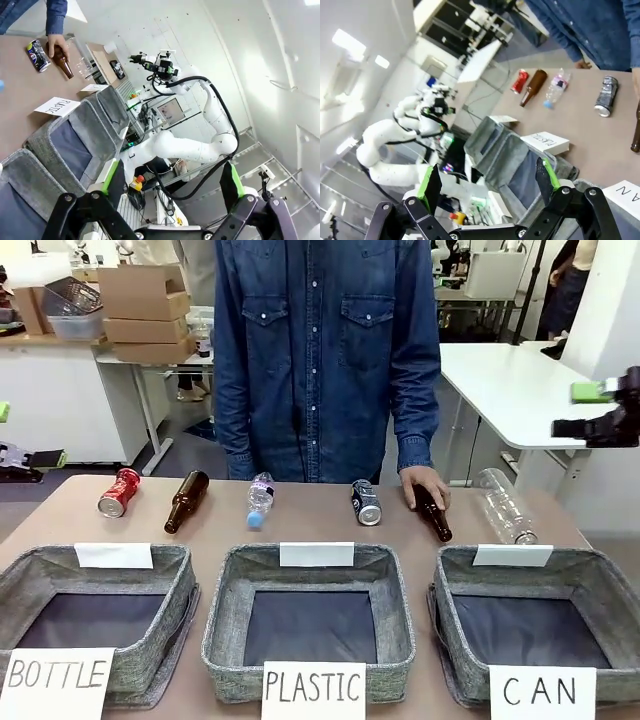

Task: Sort the can waste into the basket.
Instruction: Pick up the can waste from the table and place it in the right Fabric basket.

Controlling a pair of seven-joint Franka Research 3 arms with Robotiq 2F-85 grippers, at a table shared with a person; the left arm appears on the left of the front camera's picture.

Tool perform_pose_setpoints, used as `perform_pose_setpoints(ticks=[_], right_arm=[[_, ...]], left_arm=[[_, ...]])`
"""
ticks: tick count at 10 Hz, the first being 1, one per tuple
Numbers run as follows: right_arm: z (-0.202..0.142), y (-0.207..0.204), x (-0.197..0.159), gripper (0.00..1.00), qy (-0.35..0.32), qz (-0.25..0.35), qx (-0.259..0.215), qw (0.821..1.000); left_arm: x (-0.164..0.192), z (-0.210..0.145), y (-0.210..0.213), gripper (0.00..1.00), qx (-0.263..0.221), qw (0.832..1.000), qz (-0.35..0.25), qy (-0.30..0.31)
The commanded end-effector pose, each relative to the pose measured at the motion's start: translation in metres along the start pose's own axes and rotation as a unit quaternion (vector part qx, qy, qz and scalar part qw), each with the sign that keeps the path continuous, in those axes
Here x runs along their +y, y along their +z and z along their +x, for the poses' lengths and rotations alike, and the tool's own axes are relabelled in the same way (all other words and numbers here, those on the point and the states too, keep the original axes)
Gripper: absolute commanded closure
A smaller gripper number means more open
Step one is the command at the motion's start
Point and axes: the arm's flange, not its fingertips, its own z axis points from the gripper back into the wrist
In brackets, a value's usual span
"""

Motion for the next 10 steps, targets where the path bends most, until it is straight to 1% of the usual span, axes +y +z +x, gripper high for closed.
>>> perform_pose_setpoints(ticks=[1, 2, 3, 4, 5, 6, 8, 10], right_arm=[[0.014, -0.024, 0.004, 0.0, 0.031, -0.028, 0.043, 0.998], [0.009, 0.001, -0.002, 0.0, 0.017, -0.005, 0.013, 1.0], [-0.006, 0.037, -0.008, 0.0, -0.008, 0.001, -0.017, 1.0], [-0.019, 0.058, -0.01, 0.0, -0.018, -0.018, -0.045, 0.999], [-0.028, 0.067, -0.007, 0.0, -0.007, -0.019, -0.054, 0.998], [-0.032, 0.067, -0.005, 0.0, -0.006, -0.033, -0.061, 0.998], [-0.026, 0.056, -0.005, 0.0, -0.011, -0.068, -0.044, 0.997], [-0.022, 0.052, -0.005, 0.0, -0.012, -0.072, -0.042, 0.996]], left_arm=[[0.001, 0.001, -0.001, 0.0, -0.01, 1.0, -0.011, -0.013], [0.001, 0.001, -0.001, 0.0, -0.01, 1.0, -0.011, -0.013], [0.001, 0.001, -0.001, 0.0, -0.01, 1.0, -0.011, -0.013], [0.001, 0.001, -0.001, 0.0, -0.01, 1.0, -0.011, -0.013], [0.001, 0.001, -0.001, 0.0, -0.01, 1.0, -0.011, -0.013], [0.001, 0.001, -0.001, 0.0, -0.01, 1.0, -0.011, -0.013], [0.001, 0.001, -0.001, 0.0, -0.01, 1.0, -0.011, -0.013], [0.001, 0.001, -0.001, 0.0, -0.01, 1.0, -0.011, -0.013]])
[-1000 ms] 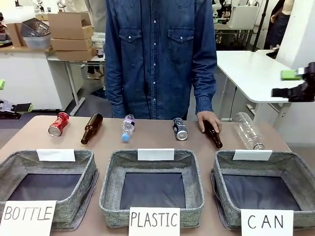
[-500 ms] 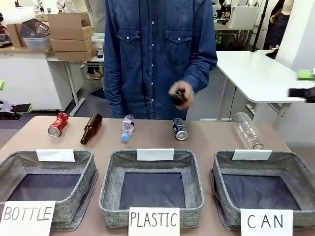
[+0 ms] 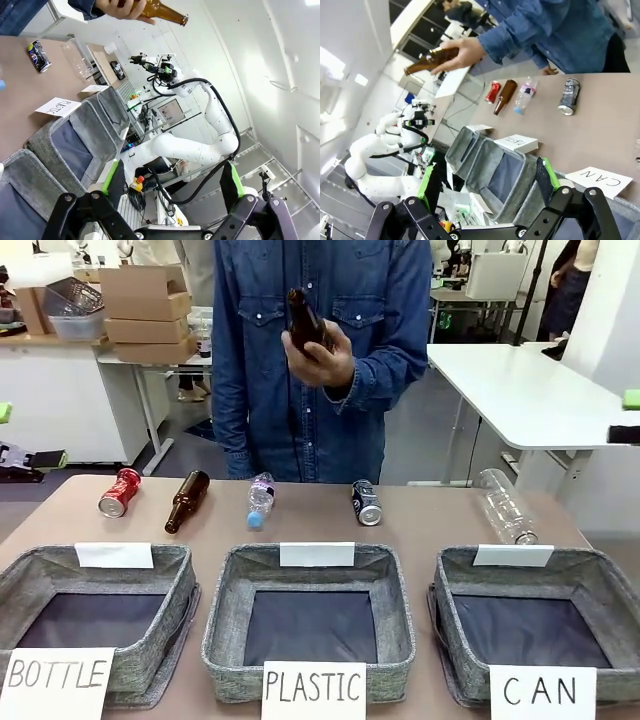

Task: Sort the can waste into the basket.
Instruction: Pick up the can waste from the table and place it in the right Fabric basket.

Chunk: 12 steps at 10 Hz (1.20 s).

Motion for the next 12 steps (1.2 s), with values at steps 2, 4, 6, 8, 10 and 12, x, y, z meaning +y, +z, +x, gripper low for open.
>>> perform_pose_setpoints(ticks=[2, 4, 6, 8, 10, 12], right_arm=[[-0.018, -0.014, 0.006, 0.0, -0.006, -0.018, 0.001, 1.0], [-0.015, -0.019, 0.006, 0.0, -0.006, -0.021, 0.007, 1.0], [-0.012, -0.023, 0.006, 0.0, -0.005, -0.025, 0.013, 1.0], [-0.01, -0.029, 0.007, 0.0, -0.006, -0.031, 0.023, 0.999], [-0.007, -0.038, 0.009, 0.0, -0.003, -0.046, 0.037, 0.998], [-0.004, -0.049, 0.013, 0.0, 0.004, -0.046, 0.055, 0.997]], left_arm=[[-0.001, 0.001, -0.002, 0.0, -0.008, 1.0, -0.012, -0.013], [-0.001, 0.001, -0.002, 0.0, -0.008, 1.0, -0.012, -0.013], [-0.001, 0.001, -0.002, 0.0, -0.008, 1.0, -0.012, -0.013], [-0.001, 0.001, -0.002, 0.0, -0.008, 1.0, -0.012, -0.013], [-0.001, 0.001, -0.002, 0.0, -0.008, 1.0, -0.012, -0.013], [-0.001, 0.001, -0.002, 0.0, -0.008, 1.0, -0.012, -0.013]])
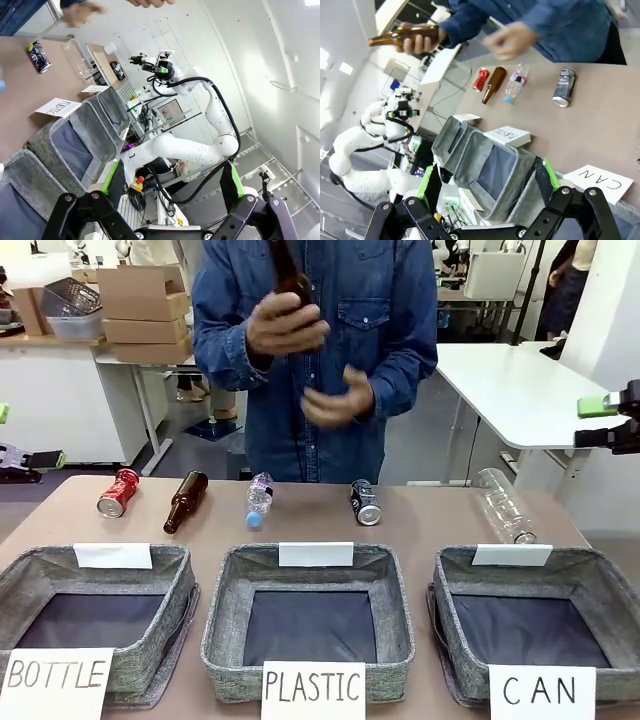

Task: Sort the can waste into the basket.
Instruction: Pick up the can waste from the table and place it in the right Fabric basket.

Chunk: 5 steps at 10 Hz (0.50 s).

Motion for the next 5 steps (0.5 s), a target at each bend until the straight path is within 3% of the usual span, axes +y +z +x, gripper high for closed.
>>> perform_pose_setpoints(ticks=[1, 3, 5], right_arm=[[-0.007, -0.01, 0.008, 0.0, -0.01, -0.015, 0.016, 1.0], [-0.009, -0.005, 0.012, 0.0, -0.005, -0.016, 0.001, 1.0], [0.009, -0.06, 0.023, 0.0, 0.016, -0.057, 0.056, 0.997]], left_arm=[[-0.001, 0.001, -0.003, 0.0, -0.007, 1.0, -0.012, -0.012], [-0.001, 0.001, -0.003, 0.0, -0.007, 1.0, -0.012, -0.012], [-0.001, 0.001, -0.003, 0.0, -0.007, 1.0, -0.012, -0.012]])
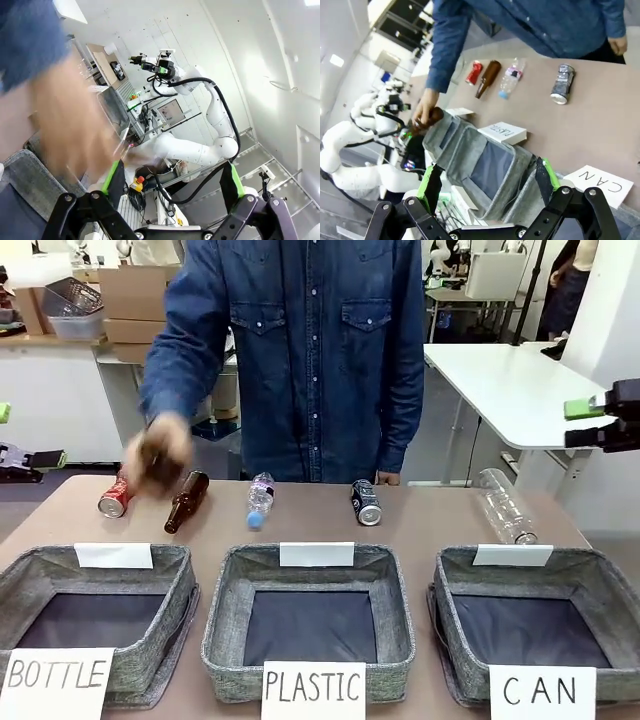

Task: Sort the can waste into the basket.
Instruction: Pick up the can waste from the table and place it in the right Fabric basket.

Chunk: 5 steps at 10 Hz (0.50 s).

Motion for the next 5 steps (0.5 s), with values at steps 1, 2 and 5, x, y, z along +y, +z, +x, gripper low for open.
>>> perform_pose_setpoints(ticks=[1, 2, 5], right_arm=[[0.021, -0.072, 0.012, 0.0, -0.004, -0.054, 0.071, 0.996], [0.035, -0.11, 0.013, 0.0, -0.017, -0.101, 0.101, 0.99], [0.07, -0.213, 0.014, 0.0, -0.048, -0.206, 0.194, 0.958]], left_arm=[[-0.001, 0.001, -0.003, 0.0, -0.007, 1.0, -0.011, -0.012], [-0.001, 0.001, -0.003, 0.0, -0.007, 1.0, -0.011, -0.012], [-0.001, 0.001, -0.003, 0.0, -0.007, 1.0, -0.011, -0.012]])
